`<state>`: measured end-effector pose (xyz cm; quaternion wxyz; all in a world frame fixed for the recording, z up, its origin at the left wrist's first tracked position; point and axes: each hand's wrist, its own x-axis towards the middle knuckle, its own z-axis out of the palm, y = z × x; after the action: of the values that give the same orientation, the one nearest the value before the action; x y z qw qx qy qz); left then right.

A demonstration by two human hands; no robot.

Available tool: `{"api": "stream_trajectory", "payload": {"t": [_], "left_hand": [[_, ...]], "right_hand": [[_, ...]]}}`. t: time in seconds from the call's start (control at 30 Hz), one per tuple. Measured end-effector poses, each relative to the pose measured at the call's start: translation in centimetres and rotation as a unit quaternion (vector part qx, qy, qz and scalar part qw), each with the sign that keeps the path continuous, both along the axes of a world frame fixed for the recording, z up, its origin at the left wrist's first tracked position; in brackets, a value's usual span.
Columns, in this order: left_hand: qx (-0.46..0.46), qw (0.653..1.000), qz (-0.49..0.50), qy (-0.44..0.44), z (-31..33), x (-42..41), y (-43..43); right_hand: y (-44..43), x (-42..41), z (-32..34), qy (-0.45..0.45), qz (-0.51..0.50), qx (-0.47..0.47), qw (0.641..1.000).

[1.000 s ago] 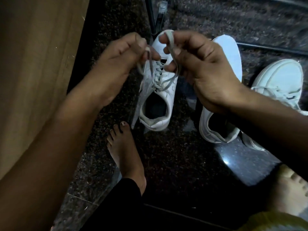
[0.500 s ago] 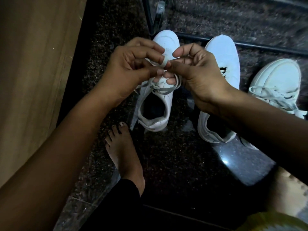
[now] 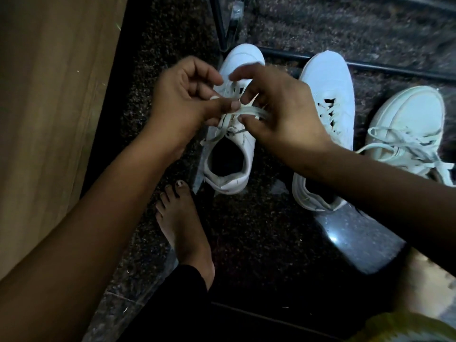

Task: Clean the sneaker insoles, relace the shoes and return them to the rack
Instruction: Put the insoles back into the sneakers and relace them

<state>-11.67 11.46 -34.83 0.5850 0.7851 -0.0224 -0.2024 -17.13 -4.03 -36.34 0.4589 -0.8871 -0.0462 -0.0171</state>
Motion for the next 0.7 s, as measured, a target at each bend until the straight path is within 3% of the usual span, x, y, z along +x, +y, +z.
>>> {"api": "stream_trajectory", "payload": {"t": [0.1,0.23,0.37,0.43,0.5,0.6,0.7], "left_hand": [[0.017,1.000,-0.009,-0.007,0.0,0.0,0.1],[0.094,0.986,-0.097,-0.102,0.1,-0.1,0.6],[0.228,0.924,-0.203,-0.230,0.1,0.0,0.8],[0.284,0.902,-0.217,-0.242,0.3,-0.1,0.5],[0.271,0.919,-0.215,-0.190,0.5,-0.3,0.2],[0.096,0.983,-0.156,-0.009,1.1,-0.7,-0.1],[0.013,0.992,-0.103,0.066,1.3,-1.1,-0.2]], "right_hand": [[0.2,0.3,-0.3,0.020,-0.005,-0.061,0.998],[-0.2,0.7,-0.3,0.112,0.005,-0.025,0.993],[-0.3,1.2,0.7,0.197,0.026,0.029,0.980],[-0.3,1.3,1.1,0.206,0.021,0.046,0.977],[-0.5,1.2,1.0,0.193,0.014,0.038,0.980],[-0.4,0.4,0.5,0.098,-0.026,0.003,0.995],[-0.1,-1.1,0.3,0.009,-0.102,-0.058,0.993]]}}
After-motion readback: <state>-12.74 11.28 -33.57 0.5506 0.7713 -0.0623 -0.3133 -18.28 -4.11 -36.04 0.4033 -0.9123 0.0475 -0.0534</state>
